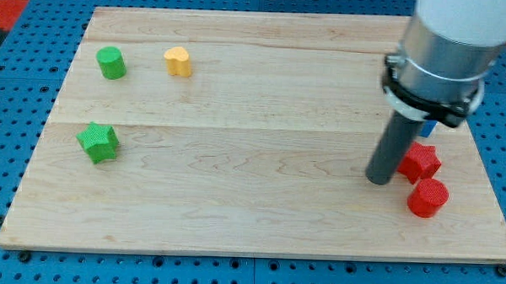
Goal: Move the arm left to the green star
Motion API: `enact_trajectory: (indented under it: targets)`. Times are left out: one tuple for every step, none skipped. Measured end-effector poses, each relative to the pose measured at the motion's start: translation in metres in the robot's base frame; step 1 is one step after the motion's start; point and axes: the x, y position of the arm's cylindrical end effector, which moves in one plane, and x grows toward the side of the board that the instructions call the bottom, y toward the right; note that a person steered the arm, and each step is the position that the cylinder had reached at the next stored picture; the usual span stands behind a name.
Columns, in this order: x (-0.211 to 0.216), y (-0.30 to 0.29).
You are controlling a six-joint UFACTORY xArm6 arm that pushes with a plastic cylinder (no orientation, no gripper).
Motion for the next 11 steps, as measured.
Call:
enact_trajectory:
  targets:
    - [-0.014, -0.047]
    - [-0.034, -0.097]
    - [-0.053, -0.142]
    - [-0.068, -0.185]
    - [-0.08, -0.226]
    - [-0.091, -0.267]
    - [-0.103, -0.306]
    - [-0.11, -0.342]
    - [-0.113, -0.382]
    - [-0.072, -0.404]
    - [-0.016, -0.408]
